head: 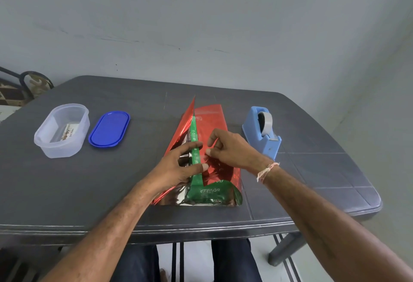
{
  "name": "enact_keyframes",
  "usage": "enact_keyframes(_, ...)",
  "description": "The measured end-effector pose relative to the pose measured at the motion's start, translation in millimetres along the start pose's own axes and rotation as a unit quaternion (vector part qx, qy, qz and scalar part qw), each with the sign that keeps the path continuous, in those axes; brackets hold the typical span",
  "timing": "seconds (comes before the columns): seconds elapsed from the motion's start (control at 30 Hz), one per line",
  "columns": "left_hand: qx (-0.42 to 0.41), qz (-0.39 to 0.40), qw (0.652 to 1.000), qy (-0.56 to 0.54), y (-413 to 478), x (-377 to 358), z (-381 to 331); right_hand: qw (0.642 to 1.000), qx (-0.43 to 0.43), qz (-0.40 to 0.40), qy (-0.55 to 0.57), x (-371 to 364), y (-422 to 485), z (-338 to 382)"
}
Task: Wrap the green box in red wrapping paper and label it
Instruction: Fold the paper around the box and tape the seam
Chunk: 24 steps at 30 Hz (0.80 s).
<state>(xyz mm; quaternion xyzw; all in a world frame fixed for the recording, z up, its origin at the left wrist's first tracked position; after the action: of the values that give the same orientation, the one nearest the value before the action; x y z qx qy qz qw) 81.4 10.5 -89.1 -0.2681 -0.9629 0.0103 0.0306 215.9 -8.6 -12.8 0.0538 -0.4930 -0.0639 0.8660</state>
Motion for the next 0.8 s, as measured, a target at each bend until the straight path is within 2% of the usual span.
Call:
enact_keyframes(0.17, -0.006, 0.000, 1.000, 0.008, -1, 0, -1, 0.999, 0.014, -0.003, -0.033, -5, 0, 3)
enact_keyframes(0.27, -0.004, -0.004, 1.000, 0.005, -1, 0, -1, 0.998, -0.014, -0.038, -0.042, -1, 0, -1)
enact_keyframes(0.4, -0.007, -0.007, 1.000, 0.005, -1, 1, -2, 0.991, -0.014, -0.073, -0.111, -6, -1, 5)
enact_keyframes(0.67, -0.001, -0.016, 1.000, 0.007, -3, 1, -3, 0.998, -0.024, -0.051, -0.030, 0, -2, 0)
enact_keyframes(0.8, -0.011, -0.019, 1.000, 0.005, -7, -2, -9, 0.998, -0.011, -0.069, -0.004, 7, -8, -2)
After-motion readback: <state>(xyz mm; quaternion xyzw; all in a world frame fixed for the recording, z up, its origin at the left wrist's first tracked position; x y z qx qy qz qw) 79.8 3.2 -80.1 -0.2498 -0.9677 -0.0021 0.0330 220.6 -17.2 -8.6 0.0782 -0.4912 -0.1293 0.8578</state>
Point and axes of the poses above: each hand's wrist, its own y-axis towards the middle knuckle, its own x-axis out of the back of the hand, z = x × y, the point moved 10 cm from there along y, towards the middle knuckle, and after that the axes turned 8 degrees about -z, right-handed, at the moved point
